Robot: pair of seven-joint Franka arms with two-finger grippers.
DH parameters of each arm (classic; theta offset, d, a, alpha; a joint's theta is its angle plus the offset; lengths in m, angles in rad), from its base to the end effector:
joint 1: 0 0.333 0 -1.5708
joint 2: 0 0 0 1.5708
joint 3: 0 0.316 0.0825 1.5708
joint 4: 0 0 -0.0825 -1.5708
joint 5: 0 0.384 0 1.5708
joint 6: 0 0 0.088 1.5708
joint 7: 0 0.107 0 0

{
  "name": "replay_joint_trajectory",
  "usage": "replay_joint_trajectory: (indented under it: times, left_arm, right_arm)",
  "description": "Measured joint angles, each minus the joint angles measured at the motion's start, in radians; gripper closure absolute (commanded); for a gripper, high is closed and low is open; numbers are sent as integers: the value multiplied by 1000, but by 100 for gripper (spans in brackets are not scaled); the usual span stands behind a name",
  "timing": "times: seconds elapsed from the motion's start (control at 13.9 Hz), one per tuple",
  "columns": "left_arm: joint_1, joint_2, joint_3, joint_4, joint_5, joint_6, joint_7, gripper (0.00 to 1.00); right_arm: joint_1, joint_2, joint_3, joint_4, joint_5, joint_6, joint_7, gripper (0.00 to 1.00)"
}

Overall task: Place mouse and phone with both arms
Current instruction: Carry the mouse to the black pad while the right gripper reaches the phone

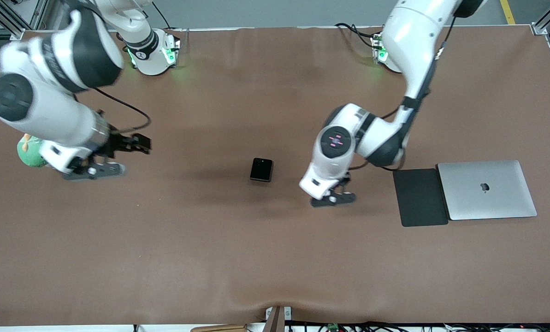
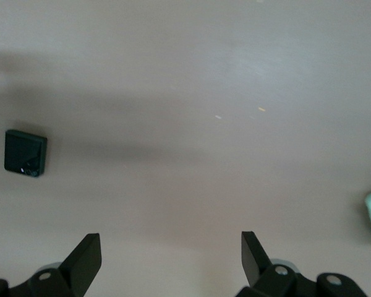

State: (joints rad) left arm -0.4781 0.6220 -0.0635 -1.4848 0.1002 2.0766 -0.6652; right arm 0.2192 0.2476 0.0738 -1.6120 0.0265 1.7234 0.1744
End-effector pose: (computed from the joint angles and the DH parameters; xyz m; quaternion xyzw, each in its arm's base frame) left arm 0.6134 -0.3543 0.3077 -0.9987 -0.0425 -0.0024 0.0286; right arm 0.5955 0.1781 0.4714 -0.9959 -0.0557 0.0710 0.0057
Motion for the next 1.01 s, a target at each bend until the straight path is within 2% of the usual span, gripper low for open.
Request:
replay_joint_trajectory:
  times: [0.22, 0.43, 0.65, 1.01]
  left_arm:
    - [131, -44, 0, -2, 0, -78, 133, 77]
    - [220, -53, 0, -26, 8, -108, 197, 77]
    - [318, -53, 0, -85, 84, -103, 258, 75]
    - [487, -53, -10, -221, 101, 76, 444, 73]
  right_arm:
    - [95, 115, 1, -2, 0, 124, 61, 0]
    - [172, 203, 1, -1, 0, 240, 148, 0]
    - [256, 268, 2, -1, 0, 316, 251, 0]
    - [329, 352, 1, -1, 0, 439, 300, 0]
